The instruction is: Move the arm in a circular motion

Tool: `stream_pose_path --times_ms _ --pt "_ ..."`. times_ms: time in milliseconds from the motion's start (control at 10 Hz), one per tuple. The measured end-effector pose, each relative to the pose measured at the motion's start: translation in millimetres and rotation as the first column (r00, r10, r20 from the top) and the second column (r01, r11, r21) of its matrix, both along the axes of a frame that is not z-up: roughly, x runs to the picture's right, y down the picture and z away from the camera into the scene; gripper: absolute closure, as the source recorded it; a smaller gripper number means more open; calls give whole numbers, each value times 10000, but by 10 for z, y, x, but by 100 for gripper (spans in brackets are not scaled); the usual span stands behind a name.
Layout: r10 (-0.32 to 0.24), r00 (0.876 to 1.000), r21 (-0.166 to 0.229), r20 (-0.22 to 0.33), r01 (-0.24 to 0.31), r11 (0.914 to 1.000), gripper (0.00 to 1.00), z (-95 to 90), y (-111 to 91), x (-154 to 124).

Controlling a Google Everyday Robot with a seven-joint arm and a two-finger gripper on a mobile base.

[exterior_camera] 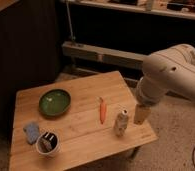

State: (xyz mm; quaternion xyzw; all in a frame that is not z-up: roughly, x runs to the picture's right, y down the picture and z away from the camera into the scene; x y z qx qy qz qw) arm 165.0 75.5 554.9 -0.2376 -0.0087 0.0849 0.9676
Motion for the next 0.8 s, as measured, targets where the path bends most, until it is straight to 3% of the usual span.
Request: stream_pose_path --times_ms 200,500,800 --pt "-403 9972 -59 624 407 9992 20 -111 167 -167" --pt "-1124 9754 -167 1896 1176 9929 20 -165 344 -754" --pt "-2022 9311 -174 3037 2177 9759 20 -175 436 -1578"
